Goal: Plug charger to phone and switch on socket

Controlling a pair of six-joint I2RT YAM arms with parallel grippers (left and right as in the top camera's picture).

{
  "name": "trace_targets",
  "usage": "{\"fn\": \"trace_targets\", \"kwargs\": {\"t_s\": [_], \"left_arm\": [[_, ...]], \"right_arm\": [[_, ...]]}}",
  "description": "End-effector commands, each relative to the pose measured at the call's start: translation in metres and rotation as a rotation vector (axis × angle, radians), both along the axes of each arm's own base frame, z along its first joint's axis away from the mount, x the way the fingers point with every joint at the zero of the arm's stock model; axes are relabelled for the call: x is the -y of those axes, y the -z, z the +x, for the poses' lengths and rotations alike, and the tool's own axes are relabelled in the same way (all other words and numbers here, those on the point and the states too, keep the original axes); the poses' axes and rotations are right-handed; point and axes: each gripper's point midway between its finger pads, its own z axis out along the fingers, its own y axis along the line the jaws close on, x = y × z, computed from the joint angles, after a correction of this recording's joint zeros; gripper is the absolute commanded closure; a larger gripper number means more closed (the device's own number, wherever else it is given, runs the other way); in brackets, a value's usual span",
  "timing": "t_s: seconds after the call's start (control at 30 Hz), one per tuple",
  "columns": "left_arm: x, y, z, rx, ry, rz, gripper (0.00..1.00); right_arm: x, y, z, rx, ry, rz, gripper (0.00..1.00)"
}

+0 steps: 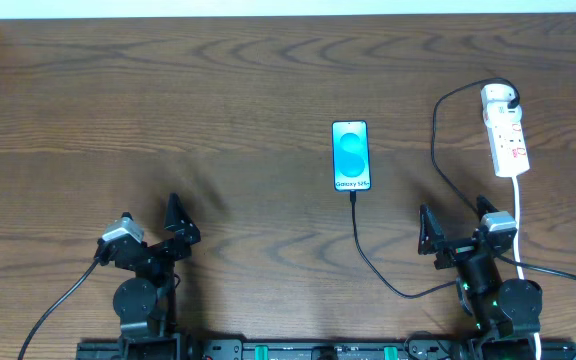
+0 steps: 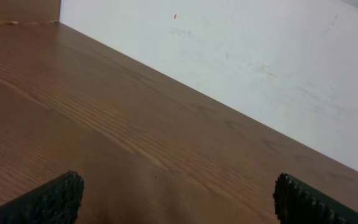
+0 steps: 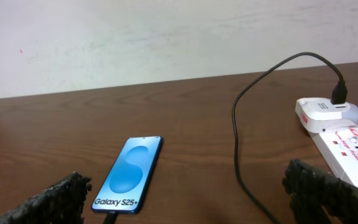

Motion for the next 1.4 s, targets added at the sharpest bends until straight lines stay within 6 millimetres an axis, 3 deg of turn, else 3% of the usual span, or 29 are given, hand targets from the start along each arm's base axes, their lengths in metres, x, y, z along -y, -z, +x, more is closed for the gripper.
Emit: {"fn": "trace_targets", "kwargs": {"t_s": [0.0,0.17,0.43,1.37], "left_arm": [[0.0,0.017,-0.001,-0.046,-0.006,-0.009,0.02],[0.002,0.017,-0.001,-0.053,0.004,0.019,0.02],[0.018,0.019,0.001,-0.082,0.117,0.204,0.02],[0.018,0.019,0.001,-0.083,0.118,0.204,0.02]], "right_arm": [[-0.003,0.001,-0.001,-0.001,-0.012,0.014,0.01],[-0.003,0.001,-0.001,-0.001,-0.012,0.014,0.01],[-0.003,0.001,-0.001,-0.001,-0.012,0.014,0.01],[-0.003,0.001,-0.001,-0.001,-0.012,0.014,0.01]]}}
